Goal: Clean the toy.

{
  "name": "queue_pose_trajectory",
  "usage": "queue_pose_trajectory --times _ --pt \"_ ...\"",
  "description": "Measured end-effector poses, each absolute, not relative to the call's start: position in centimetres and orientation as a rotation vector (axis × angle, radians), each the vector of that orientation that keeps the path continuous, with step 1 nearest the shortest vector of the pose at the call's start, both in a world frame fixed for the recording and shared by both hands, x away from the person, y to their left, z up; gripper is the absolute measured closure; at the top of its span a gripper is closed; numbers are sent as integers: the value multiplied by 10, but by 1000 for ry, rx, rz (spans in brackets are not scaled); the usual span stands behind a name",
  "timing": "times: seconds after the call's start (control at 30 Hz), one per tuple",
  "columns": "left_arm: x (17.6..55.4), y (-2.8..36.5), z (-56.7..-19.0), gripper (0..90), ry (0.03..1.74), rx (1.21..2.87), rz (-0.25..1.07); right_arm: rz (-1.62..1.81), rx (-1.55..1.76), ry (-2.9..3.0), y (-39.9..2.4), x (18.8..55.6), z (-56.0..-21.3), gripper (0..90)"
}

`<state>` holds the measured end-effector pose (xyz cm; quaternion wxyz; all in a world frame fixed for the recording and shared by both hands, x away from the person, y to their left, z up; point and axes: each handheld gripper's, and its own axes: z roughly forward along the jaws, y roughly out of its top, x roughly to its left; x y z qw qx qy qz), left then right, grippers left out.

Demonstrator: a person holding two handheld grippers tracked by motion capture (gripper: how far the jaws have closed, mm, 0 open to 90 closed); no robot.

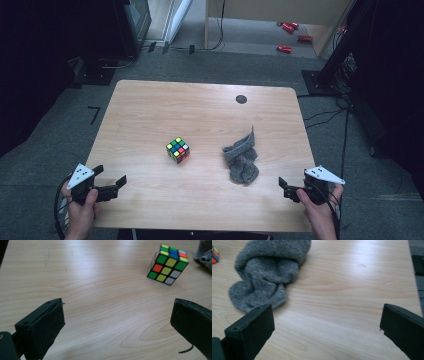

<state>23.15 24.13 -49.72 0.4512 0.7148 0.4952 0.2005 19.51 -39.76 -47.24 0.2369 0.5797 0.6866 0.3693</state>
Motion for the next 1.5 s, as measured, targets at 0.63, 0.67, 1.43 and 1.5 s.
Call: queue_pose_trajectory --times 0.63,0.67,1.43,1.5 --pt "225 275 -511 0 1304 1898 571 852 1748 1863 -441 177 -523 0" --pt "226 274 -511 0 1306 1903 567 850 1740 1858 -440 177 -524 0" --pt "235 263 -518 0 1336 2070 542 803 1700 1859 -431 176 -527 0" --pt "235 263 -518 0 1337 2070 542 806 1695 1855 -431 175 -527 0"
